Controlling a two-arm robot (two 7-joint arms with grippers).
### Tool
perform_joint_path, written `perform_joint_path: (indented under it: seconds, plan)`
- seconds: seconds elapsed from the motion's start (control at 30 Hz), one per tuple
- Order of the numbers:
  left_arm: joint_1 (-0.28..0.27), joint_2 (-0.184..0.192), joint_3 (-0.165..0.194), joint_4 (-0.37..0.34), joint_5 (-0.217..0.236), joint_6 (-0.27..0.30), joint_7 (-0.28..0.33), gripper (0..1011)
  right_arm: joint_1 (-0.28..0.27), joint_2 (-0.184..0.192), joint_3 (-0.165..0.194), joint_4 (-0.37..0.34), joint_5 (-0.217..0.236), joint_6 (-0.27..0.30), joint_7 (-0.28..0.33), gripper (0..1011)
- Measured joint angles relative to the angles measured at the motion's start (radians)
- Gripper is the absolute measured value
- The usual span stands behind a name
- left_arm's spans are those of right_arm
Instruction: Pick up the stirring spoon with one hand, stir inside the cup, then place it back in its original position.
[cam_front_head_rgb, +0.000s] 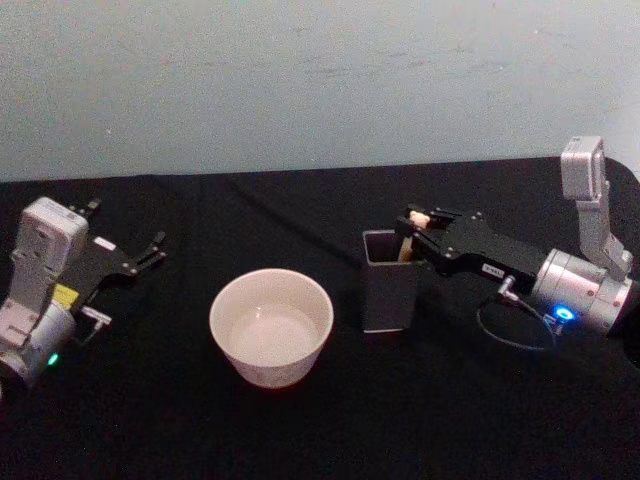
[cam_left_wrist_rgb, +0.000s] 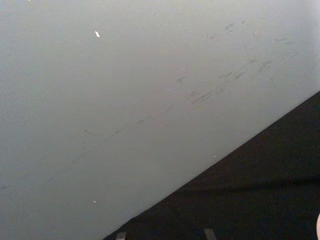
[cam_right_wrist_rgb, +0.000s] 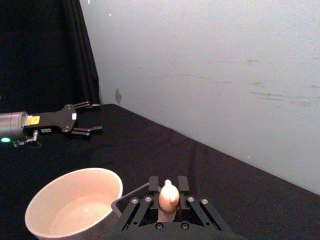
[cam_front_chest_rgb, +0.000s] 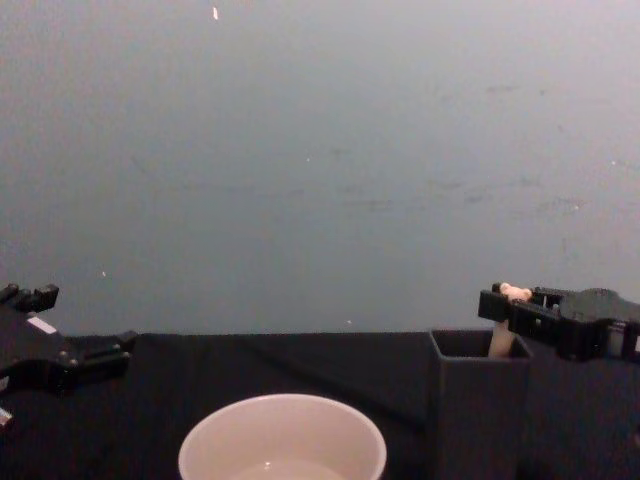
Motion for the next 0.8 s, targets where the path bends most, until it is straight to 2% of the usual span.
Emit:
perform_joint_path:
  seconds: [0.13,0.4,0.8]
  plan:
    - [0.0,0.0,0.0,0.0,0.0,0.0,0.0,1001,-0.005,0.001,0.001,-0.01,0.0,0.0,-0.005,215]
    - [0.0,0.0,0.0,0.0,0.0,0.0,0.0,1001,-0.033,0.023,0.019,-0.105,0.006,-0.013,-0.021,215]
    - [0.0,0.0,0.0,0.0,0.0,0.0,0.0,1001,-0.061,0.072,0.053,-0.24,-0.007,-0.086,-0.024,215]
